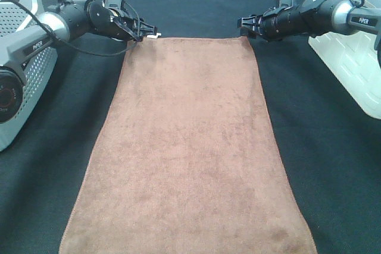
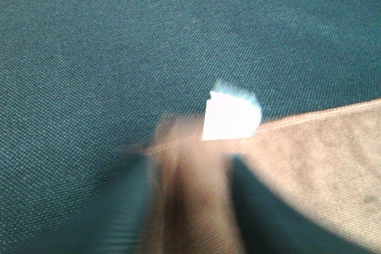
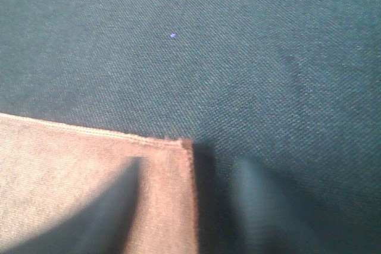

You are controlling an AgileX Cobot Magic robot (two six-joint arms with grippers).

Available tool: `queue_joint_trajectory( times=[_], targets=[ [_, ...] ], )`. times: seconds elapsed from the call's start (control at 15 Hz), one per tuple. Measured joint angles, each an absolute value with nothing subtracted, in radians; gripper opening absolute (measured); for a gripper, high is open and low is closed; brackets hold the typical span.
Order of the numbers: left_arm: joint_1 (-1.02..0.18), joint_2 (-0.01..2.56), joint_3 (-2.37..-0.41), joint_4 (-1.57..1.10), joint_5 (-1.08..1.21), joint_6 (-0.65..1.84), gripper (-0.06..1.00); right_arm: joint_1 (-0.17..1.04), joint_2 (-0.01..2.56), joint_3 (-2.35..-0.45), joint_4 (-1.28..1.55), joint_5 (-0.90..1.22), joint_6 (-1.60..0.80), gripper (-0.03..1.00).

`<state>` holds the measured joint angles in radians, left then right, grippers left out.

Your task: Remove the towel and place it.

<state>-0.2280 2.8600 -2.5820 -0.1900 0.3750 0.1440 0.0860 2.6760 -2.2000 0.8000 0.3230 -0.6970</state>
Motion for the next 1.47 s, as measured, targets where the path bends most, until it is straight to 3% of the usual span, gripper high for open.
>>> queue_joint_trajectory(
  times=[0.13, 0.27, 0.53, 0.93, 1.13, 1.27, 1.47],
  targets=[
    [-0.228, 2.86, -2.582, -0.19, 0.375, 0.143, 0.65, 0.086, 2.675, -2.2, 0.777, 0.39, -0.697, 0.64],
    [-0.228, 2.854, -2.582, -0.19, 0.389, 0.143, 0.69, 0.086, 2.638, -2.199, 0.733, 0.449, -0.692, 0.65],
    [-0.228, 2.7, -2.581, -0.162, 0.672, 0.14, 0.82, 0.086, 2.446, -2.199, 0.543, 0.639, -0.503, 0.78],
    [-0.155, 2.411, -2.582, 0.0, 1.167, 0.0, 0.85, 0.027, 2.104, -2.2, 0.277, 1.013, -0.199, 0.79],
    [-0.1, 2.308, -2.577, 0.034, 1.212, -0.011, 0.85, 0.001, 1.994, -2.2, 0.227, 1.176, -0.181, 0.79],
    [-0.102, 2.2, -2.487, 0.028, 1.213, -0.031, 0.85, 0.003, 1.93, -2.186, 0.223, 1.207, -0.15, 0.79],
    [-0.11, 1.95, -2.12, 0.029, 1.212, -0.038, 0.85, 0.003, 1.725, -1.965, 0.22, 1.206, -0.136, 0.79]
  ],
)
